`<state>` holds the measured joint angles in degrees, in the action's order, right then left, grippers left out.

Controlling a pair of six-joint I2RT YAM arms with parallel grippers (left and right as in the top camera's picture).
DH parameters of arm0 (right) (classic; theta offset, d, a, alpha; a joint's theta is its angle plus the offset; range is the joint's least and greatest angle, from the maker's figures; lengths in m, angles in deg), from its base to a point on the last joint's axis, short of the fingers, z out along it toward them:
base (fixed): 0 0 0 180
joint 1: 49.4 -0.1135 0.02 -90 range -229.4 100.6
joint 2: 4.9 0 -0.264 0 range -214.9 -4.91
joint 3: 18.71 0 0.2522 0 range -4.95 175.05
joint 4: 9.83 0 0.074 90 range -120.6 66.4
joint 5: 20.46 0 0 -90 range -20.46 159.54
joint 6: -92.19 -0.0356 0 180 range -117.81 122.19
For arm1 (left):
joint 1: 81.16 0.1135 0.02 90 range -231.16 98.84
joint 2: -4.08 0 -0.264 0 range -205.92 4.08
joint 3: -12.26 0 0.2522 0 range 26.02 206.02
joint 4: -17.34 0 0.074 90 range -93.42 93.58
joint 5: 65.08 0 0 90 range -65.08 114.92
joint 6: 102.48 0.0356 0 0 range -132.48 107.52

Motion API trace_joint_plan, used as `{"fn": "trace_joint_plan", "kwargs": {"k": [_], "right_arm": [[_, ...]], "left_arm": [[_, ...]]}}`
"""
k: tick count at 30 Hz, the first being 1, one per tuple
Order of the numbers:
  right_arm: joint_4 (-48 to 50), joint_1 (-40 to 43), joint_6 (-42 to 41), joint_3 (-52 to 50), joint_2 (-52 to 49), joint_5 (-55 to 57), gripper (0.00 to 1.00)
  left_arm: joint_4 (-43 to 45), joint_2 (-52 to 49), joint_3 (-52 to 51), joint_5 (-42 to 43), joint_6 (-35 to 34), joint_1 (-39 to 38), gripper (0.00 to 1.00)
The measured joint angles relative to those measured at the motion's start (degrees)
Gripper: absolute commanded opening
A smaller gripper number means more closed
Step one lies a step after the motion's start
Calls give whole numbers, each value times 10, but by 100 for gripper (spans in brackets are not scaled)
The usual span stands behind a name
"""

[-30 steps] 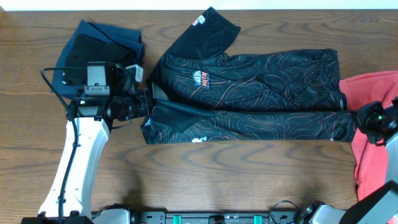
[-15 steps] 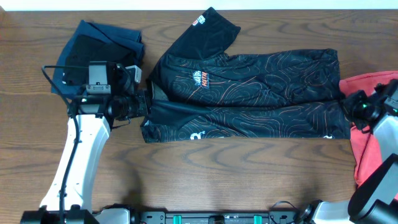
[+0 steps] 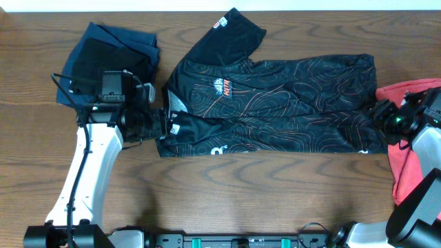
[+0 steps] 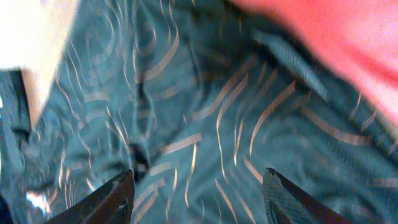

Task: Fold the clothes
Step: 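Release the folded hem and pull both grippers back from the jersey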

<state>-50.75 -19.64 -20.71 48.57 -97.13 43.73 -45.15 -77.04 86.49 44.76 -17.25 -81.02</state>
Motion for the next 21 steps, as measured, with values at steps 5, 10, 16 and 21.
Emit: {"fn": "trace_joint_plan", "kwargs": {"k": [5,10,16,21], "right_arm": [[-93,0,48,0,0,-14,63],[-161,0,68,0,0,14,64],[-235,0,42,0,0,113,64],[-225,10,-25,-2,0,187,64]], "left_arm": [[-45,0,-1,-5,-1,0,69],[-41,-2,-19,-6,-1,0,70],[-17,-25,-54,-6,-1,0,69],[31,-62,-77,-7,-1,0,69]]}}
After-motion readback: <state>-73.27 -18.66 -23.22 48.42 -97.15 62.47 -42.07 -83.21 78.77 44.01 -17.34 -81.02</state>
